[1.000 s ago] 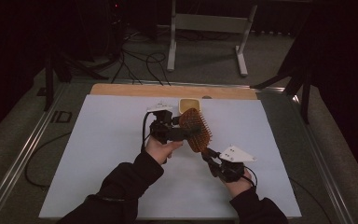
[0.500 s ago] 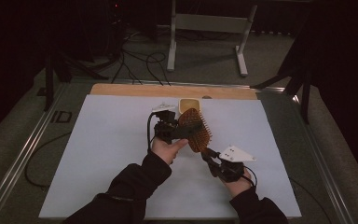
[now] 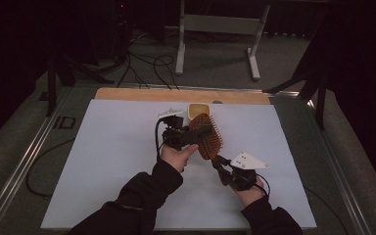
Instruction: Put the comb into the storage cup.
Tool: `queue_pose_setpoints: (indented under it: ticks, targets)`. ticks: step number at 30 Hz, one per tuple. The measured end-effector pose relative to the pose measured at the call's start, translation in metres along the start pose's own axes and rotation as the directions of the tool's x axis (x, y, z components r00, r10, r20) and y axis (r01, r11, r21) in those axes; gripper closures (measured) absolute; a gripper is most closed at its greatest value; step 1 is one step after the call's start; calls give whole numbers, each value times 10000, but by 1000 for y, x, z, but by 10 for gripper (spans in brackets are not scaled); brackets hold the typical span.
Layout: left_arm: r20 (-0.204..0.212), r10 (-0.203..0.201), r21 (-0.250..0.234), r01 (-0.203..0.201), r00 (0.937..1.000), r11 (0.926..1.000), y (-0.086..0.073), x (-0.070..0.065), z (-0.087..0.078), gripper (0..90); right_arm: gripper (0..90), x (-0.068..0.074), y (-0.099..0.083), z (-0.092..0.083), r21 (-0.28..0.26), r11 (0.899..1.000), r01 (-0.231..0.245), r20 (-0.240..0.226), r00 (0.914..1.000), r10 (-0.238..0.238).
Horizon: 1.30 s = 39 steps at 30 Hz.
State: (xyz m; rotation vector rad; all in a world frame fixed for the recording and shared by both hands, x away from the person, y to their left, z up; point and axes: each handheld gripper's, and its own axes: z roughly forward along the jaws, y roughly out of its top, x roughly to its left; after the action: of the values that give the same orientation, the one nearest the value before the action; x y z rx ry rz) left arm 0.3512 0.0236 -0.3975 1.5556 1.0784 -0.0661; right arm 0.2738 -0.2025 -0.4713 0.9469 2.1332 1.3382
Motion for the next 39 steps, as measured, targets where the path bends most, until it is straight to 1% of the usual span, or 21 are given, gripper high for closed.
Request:
queue_pose_setpoints:
  ticks: [3, 8, 12, 16, 21, 23, 24, 27, 29, 32, 35, 37, 39]
  targets:
    - [153, -36, 46, 35, 9999, 10000, 1, -1, -1, 485, 732, 0, 0, 0, 6, 10000, -24, -6, 10000, 24]
    - [378, -25, 31, 24, 9993, 10000, 2, -2, -3, 500, 731, 1, 0, -1, -33, 10000, 38, 35, 10000, -37]
    - [460, 130, 86, -134, 9989, 9999, 3, -4, -4, 507, 730, 1, 0, 0, -81, 10000, 32, 9, 10000, -32]
    - [520, 390, 72, -395, 9979, 9992, 3, -7, -4, 512, 729, 1, 0, 0, -143, 9999, 46, 14, 10000, -45]
    - [642, 516, 48, -520, 9966, 9986, 6, -10, -6, 516, 723, 2, 1, -2, -327, 9995, 29, 19, 10000, -29]
    - [647, 661, 65, -666, 9957, 9978, 7, -12, -7, 517, 717, 1, 0, -3, -485, 9988, -85, -84, 9999, 81]
    - [642, 713, 157, -725, 9954, 9972, 7, -13, -6, 517, 711, 0, 0, -3, -546, 9984, -168, -176, 9997, 159]
    - [692, 931, 222, -949, 9932, 9952, 7, -14, -5, 517, 657, -2, 1, -2, -531, 9982, -278, -348, 9991, 260]
    - [703, 1002, 244, -1021, 9925, 9945, 7, -15, -5, 517, 612, -1, 0, -2, -524, 9980, -342, -378, 9988, 323]
    - [706, 1018, 217, -1035, 9923, 9944, 8, -15, -5, 517, 519, -2, -1, 0, -397, 9982, -453, -517, 9977, 433]
    - [734, 1059, 170, -1074, 9917, 9941, 10, -14, -7, 517, 392, -3, -2, 3, -189, 9982, -567, -649, 9964, 554]
    - [780, 1120, 160, -1135, 9906, 9934, 12, -14, -8, 517, 344, -4, -2, 3, -99, 9980, -620, -635, 9961, 612]
    - [771, 1205, 93, -1216, 9897, 9925, 14, -15, -10, 516, 288, -6, -3, 4, -45, 9967, -805, -669, 9945, 800]
